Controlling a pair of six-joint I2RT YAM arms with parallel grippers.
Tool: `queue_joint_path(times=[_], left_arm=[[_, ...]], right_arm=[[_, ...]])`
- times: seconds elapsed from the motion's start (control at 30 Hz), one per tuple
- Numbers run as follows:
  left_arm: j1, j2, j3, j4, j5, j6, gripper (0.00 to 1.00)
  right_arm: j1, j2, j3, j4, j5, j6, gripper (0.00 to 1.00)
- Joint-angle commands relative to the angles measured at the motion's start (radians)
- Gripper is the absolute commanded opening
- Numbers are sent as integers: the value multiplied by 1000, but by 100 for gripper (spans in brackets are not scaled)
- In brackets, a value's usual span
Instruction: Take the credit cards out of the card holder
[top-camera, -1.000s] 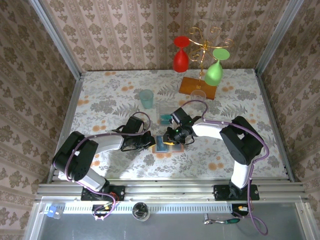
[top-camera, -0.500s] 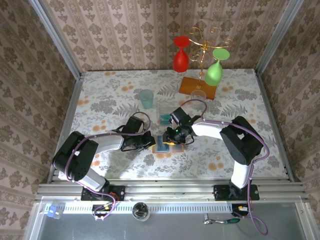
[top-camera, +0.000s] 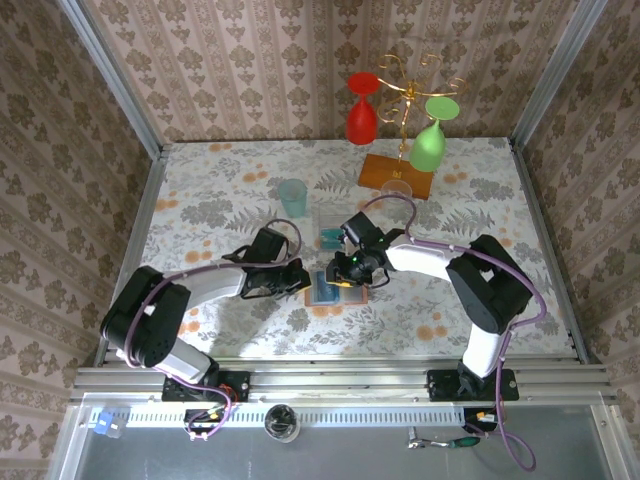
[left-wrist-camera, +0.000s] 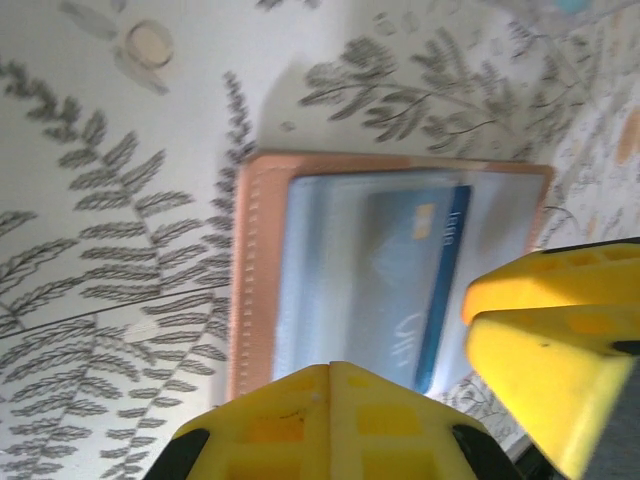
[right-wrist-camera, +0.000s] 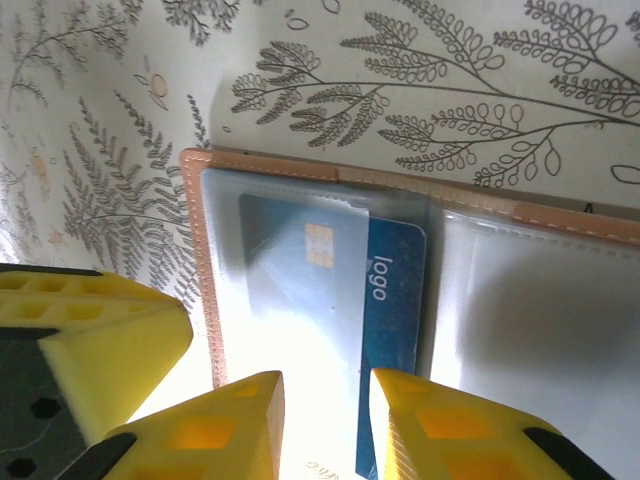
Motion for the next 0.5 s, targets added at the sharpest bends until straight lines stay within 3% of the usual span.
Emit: queue_joint_path(times=[0.0,0.47], left_arm=[[-4,-26,50,-73,-15,51,2],[-56,72,76,-54,-37,48,0]], right_arm=[[1,-41,-2,-23,21,-3,29],[-16,-52,-18,-21,19,-5,29]])
